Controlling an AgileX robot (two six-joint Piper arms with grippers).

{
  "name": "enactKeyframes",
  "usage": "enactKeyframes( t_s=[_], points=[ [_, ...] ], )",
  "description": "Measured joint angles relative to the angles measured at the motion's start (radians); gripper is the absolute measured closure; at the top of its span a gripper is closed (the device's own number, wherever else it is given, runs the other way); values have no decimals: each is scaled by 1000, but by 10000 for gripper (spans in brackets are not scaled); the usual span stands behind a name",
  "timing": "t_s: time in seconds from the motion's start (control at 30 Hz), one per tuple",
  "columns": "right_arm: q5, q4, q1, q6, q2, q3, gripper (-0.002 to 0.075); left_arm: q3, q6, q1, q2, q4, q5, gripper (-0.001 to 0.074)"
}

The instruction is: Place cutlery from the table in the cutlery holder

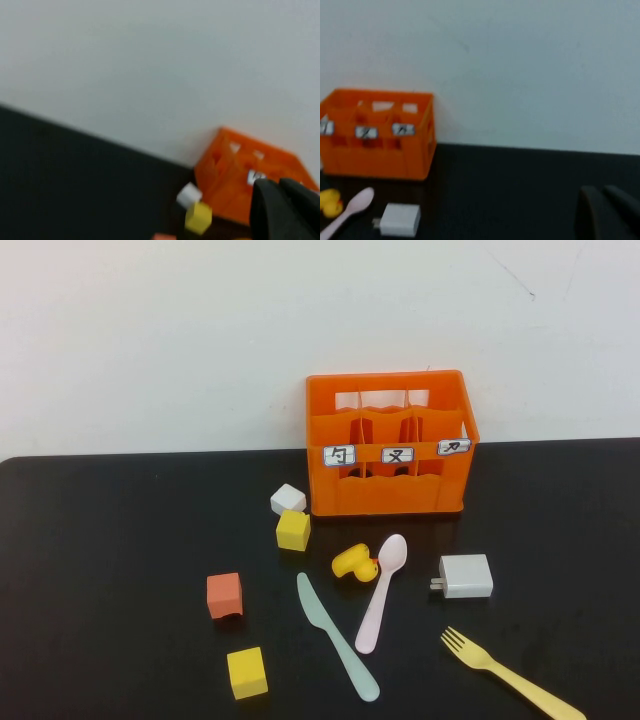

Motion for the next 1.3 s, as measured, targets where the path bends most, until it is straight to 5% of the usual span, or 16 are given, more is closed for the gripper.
enactKeyframes(
  t_s=[0.37, 0.6, 0.83, 1.3],
  points=[
    [297, 412, 0, -690, 466, -168, 728, -99, 93, 0, 316, -100, 338, 736],
    [302, 564, 31, -928, 759, -203, 728, -112, 141, 0, 493, -179, 367, 736],
    [251, 521, 169, -960, 1030, -259, 728, -112, 188, 0, 595, -256, 371, 736],
    [229, 115, 449, -826, 1430, -470, 728, -115, 253, 0, 600, -295, 379, 736]
  ],
)
